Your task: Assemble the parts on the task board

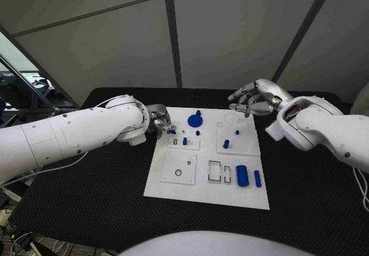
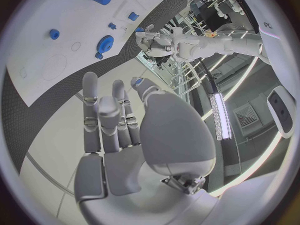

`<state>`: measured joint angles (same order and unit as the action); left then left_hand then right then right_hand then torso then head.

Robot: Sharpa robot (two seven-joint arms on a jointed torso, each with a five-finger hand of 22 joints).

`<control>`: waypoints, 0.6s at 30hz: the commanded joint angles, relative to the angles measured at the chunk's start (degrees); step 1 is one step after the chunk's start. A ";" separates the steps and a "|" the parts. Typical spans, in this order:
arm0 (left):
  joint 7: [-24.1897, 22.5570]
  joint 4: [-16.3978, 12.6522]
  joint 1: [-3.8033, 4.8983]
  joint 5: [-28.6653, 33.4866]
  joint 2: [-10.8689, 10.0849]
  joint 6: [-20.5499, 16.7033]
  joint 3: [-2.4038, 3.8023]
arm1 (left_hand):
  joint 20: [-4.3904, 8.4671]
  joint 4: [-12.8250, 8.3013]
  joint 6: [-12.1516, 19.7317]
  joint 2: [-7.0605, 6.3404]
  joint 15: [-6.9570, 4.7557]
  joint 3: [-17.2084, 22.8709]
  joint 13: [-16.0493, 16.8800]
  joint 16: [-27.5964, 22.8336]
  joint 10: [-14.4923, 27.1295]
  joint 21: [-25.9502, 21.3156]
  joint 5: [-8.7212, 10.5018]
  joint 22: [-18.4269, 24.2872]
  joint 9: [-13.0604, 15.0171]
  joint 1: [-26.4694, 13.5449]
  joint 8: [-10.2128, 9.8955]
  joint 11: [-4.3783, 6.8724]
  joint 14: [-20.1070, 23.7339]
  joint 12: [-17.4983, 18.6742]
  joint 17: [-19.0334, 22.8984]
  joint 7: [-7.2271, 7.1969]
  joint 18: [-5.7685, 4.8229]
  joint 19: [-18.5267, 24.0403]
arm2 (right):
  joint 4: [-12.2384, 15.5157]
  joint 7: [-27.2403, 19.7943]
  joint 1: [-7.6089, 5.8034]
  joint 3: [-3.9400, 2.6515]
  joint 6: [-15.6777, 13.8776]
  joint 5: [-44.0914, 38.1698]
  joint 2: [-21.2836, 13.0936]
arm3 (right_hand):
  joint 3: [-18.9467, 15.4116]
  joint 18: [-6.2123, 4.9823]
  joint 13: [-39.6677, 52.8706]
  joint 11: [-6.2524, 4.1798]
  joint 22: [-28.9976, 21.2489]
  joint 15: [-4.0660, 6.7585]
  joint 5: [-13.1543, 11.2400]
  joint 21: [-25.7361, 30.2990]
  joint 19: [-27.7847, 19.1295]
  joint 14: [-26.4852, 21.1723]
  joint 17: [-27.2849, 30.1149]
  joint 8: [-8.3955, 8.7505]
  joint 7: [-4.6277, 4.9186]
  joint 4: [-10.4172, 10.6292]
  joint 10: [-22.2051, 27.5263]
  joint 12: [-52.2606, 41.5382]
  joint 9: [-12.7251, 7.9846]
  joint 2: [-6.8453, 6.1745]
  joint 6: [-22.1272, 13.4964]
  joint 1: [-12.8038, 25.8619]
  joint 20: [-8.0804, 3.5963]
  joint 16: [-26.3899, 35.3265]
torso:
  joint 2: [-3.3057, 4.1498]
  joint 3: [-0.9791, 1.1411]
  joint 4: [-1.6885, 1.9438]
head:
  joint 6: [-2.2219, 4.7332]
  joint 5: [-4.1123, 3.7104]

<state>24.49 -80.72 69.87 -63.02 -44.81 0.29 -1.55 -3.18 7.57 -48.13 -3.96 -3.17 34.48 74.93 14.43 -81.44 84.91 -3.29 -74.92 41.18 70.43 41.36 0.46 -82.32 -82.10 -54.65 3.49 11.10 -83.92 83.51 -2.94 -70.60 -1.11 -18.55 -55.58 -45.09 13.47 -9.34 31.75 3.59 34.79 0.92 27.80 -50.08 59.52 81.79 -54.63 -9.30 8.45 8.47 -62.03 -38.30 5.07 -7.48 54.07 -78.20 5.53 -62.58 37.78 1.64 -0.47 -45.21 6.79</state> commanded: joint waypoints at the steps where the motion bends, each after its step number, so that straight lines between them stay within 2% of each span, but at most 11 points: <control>1: -0.83 -0.30 -0.06 -4.77 0.09 -1.02 0.04 | 0.29 -0.74 0.08 -1.04 -0.07 0.14 0.61 -0.23 0.42 -0.06 0.24 -11.00 0.07 0.19 -0.07 0.25 -0.50 0.26 -0.09 -0.48 -9.60 -3.09 | 0.04 -0.40 -0.12 -0.04 0.22 -0.12 0.00 | 0.40 -0.95 -0.08 -0.14 0.03 -0.05 0.23 0.31 0.20 0.24 -0.05 -0.18 0.23 0.05 -0.13 0.30 -0.05 -0.21 0.28 0.04 -0.05 0.29 | 0.01 -0.03 0.09 | -0.11 -0.12; 18: -0.29 -1.02 -0.48 -5.68 0.57 0.82 0.03 | 0.29 -0.80 -0.06 -1.54 -0.06 -0.07 0.28 -0.26 0.60 -0.16 0.26 -10.94 0.05 0.16 -0.10 0.23 -0.50 0.48 -0.11 -0.47 -9.58 -3.03 | -0.13 -0.53 -0.11 -0.04 0.26 -0.12 0.09 | 0.46 -0.93 -0.15 -0.14 0.07 -0.06 0.44 0.31 0.26 0.27 -0.13 -0.20 0.24 0.16 -0.16 0.31 -0.05 -0.22 0.29 0.14 -0.05 0.28 | 0.01 -0.01 0.06 | -0.52 -0.17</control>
<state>24.44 -81.59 69.37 -67.73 -44.35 0.32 -1.54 -3.18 7.31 -48.00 -5.00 -3.17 34.25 74.92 14.43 -81.20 84.91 -3.01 -74.92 41.20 70.43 41.32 0.67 -82.31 -81.82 -54.69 3.40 11.10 -83.92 83.35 -2.97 -70.59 -1.11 -18.53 -55.59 -45.05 13.70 -9.34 31.66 3.59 34.79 0.92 28.08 -50.09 59.52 81.79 -54.72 -9.30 8.45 8.70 -62.03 -38.31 5.07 -7.48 54.07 -78.20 5.53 -62.58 37.78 1.61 -0.40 -45.67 6.61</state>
